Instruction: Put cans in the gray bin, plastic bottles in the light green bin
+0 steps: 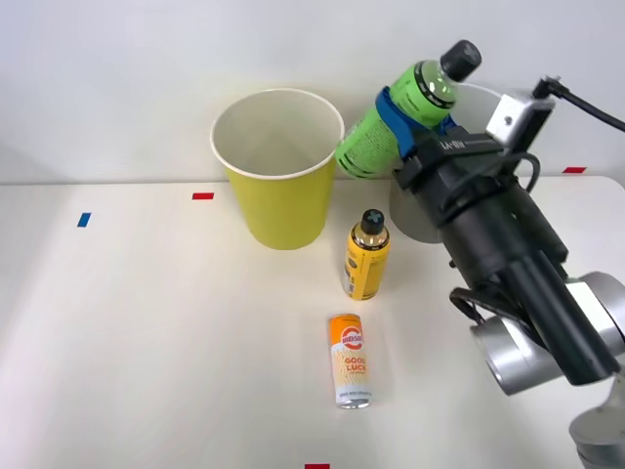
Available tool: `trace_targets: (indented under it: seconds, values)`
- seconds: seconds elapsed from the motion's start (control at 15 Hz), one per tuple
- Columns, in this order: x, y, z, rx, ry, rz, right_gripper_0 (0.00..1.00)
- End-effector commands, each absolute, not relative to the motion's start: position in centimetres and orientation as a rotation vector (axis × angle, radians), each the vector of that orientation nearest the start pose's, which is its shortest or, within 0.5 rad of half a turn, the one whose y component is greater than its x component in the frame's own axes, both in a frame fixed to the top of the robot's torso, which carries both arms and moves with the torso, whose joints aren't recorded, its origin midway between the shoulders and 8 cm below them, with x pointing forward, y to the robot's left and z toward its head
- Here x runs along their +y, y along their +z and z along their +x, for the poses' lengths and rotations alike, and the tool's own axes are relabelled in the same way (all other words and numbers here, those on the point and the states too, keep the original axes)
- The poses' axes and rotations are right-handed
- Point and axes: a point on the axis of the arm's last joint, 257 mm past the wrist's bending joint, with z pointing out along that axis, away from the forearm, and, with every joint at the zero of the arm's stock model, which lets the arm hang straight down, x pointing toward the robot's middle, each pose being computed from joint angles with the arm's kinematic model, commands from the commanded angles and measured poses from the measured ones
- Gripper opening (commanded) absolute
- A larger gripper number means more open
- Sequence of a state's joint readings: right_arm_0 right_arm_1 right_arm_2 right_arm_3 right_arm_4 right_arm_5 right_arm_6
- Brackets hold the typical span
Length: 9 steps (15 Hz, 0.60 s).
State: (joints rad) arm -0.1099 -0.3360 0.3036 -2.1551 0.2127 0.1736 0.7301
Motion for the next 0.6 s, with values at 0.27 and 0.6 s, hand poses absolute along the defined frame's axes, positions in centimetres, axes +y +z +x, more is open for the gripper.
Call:
trace_targets:
  seconds: [0.27, 0.6]
  values:
    - [0.7, 7.1, 50.3, 1.319, 0.758, -0.042, 0.0]
    - [5.8, 7.5, 56.7, 1.298, 0.628, -0.147, 0.0]
